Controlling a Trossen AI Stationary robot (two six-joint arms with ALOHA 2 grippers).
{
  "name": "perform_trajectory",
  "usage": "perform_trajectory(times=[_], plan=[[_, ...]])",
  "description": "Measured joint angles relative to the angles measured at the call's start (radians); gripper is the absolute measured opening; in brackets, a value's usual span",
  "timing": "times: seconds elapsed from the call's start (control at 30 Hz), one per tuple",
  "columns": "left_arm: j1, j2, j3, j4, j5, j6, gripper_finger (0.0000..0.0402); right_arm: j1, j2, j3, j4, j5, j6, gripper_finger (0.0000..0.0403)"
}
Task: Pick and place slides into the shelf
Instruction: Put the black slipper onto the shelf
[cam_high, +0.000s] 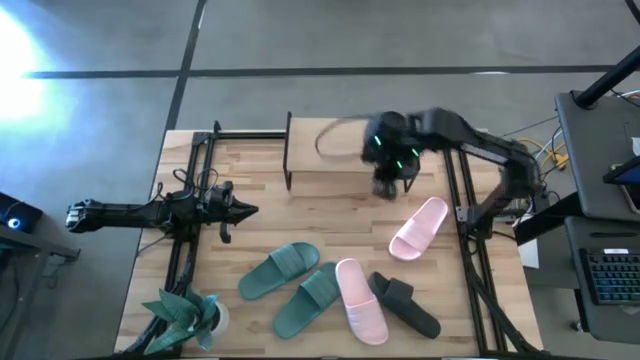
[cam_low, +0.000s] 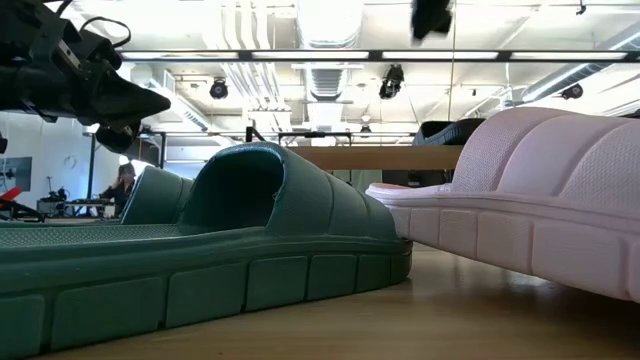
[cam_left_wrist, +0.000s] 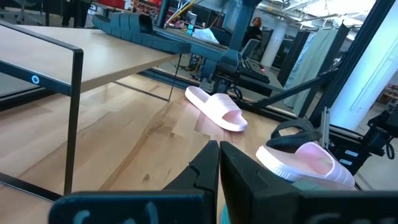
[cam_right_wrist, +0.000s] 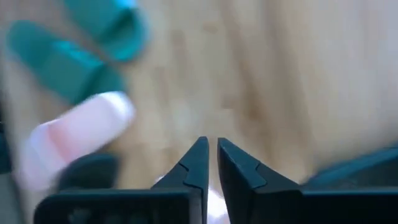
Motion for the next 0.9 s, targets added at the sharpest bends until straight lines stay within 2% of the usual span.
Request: perform_trajectory(times=[0.17, 0.43, 0.6, 0.7, 0.77, 0.9], plan=[[0.0, 0.002, 0.0, 0.0, 0.0, 0.0, 0.0, 0.228, -0.095, -0.052, -0.002, 0.053, 0.394, 0.0049], [0.0, 0.001, 0.0, 0.0, 0.0, 0.0, 0.0, 0.577, -0.185, -0.268, 0.007, 0.161, 1.215, 0.0117], [0.0, 0.0, 0.0, 0.0, 0.0, 0.0, 0.0, 0.81, -0.203, -0.43, 0.114, 0.275, 1.751, 0.0168], [0.0, 0.001, 0.0, 0.0, 0.0, 0.0, 0.0, 0.933, -0.199, -0.501, 0.174, 0.382, 2.06, 0.0195], [0.0, 0.001, 0.0, 0.0, 0.0, 0.0, 0.0, 0.994, -0.189, -0.543, 0.224, 0.423, 2.145, 0.0209], [0.0, 0.001, 0.0, 0.0, 0.0, 0.0, 0.0, 1.02, -0.159, -0.621, 0.372, 0.42, 2.151, 0.0225]])
